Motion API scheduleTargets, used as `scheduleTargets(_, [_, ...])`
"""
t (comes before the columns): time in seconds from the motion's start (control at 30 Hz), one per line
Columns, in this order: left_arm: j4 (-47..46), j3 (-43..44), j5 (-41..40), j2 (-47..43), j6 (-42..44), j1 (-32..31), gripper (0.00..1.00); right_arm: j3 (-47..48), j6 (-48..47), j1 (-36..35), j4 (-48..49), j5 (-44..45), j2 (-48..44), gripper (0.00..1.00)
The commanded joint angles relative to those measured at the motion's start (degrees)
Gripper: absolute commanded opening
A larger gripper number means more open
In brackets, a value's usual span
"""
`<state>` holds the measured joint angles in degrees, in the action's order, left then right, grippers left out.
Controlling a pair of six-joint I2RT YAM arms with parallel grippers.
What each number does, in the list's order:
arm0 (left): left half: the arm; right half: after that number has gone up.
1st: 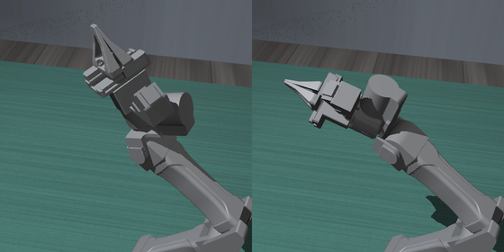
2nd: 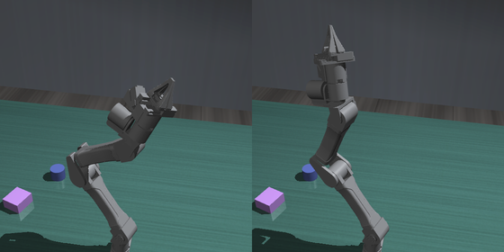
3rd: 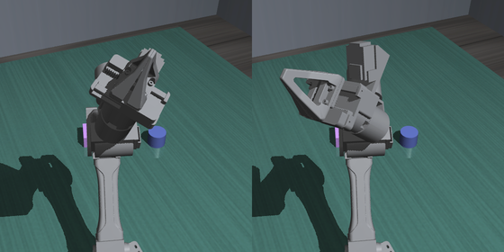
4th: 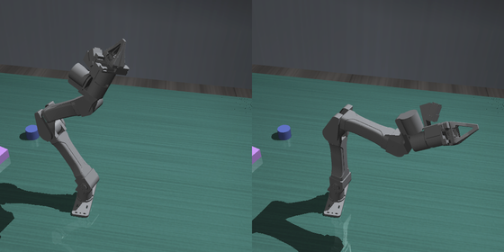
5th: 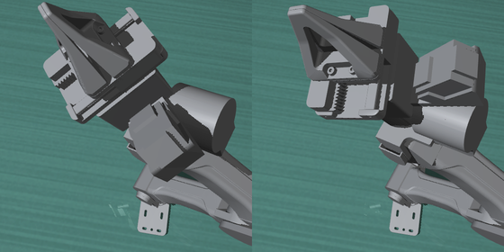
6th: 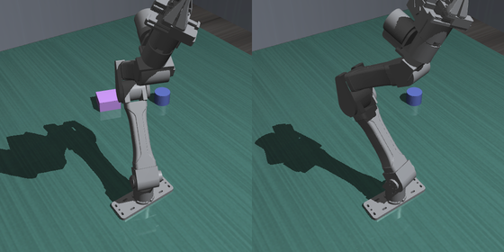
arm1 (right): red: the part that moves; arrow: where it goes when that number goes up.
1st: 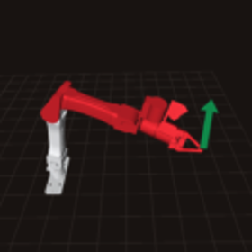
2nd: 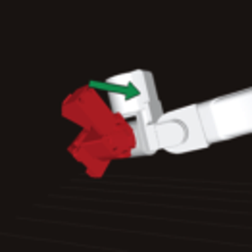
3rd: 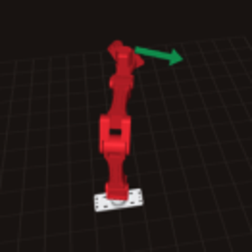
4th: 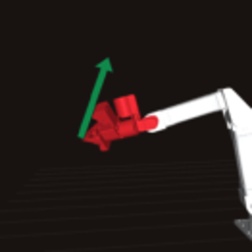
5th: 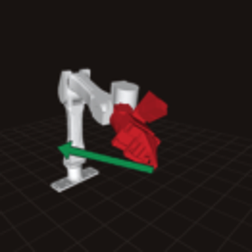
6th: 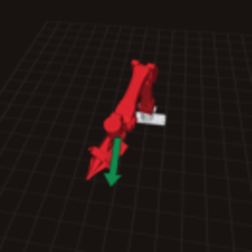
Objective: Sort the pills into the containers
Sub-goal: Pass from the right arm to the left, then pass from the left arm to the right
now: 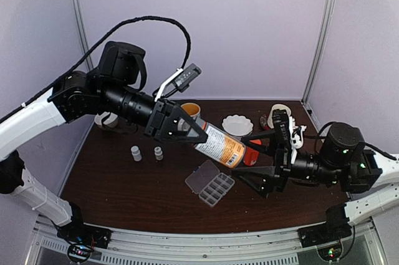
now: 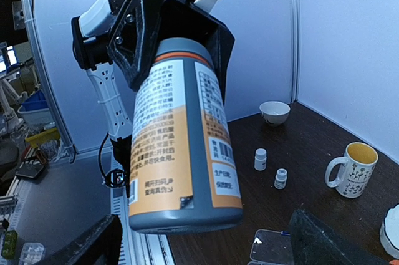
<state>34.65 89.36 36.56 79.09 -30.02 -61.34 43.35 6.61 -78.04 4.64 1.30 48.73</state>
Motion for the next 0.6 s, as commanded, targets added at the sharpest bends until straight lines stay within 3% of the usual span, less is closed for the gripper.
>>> scheduleTargets(0.0, [11.2,5.2,-1.1,2.7,6.9,-0.3,0.17,1.9,1.0,0.1,-7.4,-5.1,-2.6,1.0])
scheduleTargets(0.3, [24.5,16.3,-3.7,9.9,14.0,-2.3,0.15,9.8,1.5,0.1,-17.1,-10.9,4.5,0.99])
scheduleTargets(0.57, [24.8,18.0,-2.3,12.5,15.2,-2.7,0.15,12.1,2.2,0.3,-14.6,-12.2,12.1,0.81])
